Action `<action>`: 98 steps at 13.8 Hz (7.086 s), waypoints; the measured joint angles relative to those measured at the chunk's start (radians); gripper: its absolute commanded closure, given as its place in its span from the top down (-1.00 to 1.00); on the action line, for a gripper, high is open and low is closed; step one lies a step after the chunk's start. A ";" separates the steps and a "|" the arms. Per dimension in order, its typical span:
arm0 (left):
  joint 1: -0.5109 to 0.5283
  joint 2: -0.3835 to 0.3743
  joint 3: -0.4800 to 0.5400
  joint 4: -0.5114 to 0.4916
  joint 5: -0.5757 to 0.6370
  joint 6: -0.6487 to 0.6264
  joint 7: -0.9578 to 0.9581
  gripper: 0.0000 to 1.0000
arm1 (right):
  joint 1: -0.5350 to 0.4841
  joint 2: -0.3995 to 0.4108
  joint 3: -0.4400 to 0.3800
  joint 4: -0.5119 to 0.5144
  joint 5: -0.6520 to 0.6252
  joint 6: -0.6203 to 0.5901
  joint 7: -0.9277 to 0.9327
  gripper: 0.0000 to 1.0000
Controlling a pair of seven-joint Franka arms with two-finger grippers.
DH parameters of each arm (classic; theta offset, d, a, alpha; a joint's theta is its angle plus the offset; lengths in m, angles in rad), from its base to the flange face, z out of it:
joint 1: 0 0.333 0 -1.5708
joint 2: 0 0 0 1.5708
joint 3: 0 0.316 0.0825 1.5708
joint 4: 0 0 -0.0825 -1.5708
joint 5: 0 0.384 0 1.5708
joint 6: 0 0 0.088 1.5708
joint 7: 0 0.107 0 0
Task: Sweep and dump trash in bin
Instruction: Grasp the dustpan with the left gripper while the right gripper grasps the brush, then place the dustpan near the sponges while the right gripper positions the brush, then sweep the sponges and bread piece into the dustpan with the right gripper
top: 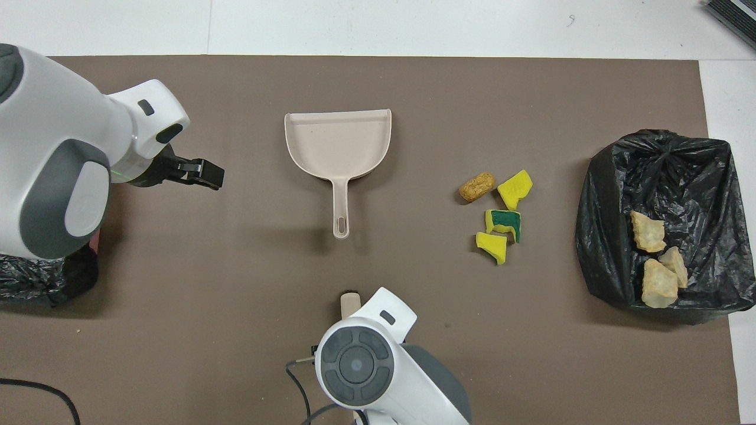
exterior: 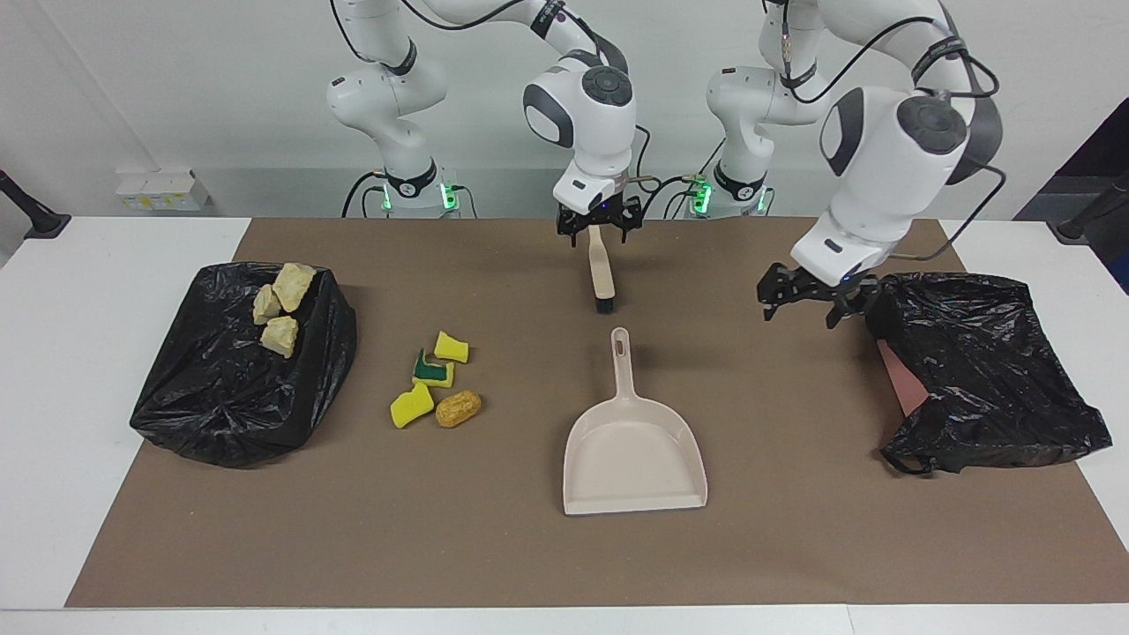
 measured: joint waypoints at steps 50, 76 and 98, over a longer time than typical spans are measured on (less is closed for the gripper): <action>-0.222 -0.137 0.013 -0.466 -0.013 0.150 0.636 -1.00 | -0.662 0.136 -0.026 -0.001 -0.592 -0.065 -0.637 -1.00; -0.343 -0.144 0.012 -0.519 0.160 0.242 0.791 -1.00 | -0.556 -0.173 0.002 -0.060 0.108 -0.403 -0.578 -1.00; -0.378 -0.145 0.005 -0.523 0.158 0.245 0.796 -1.00 | -0.304 -0.092 0.024 -0.212 0.518 -0.036 -0.528 -1.00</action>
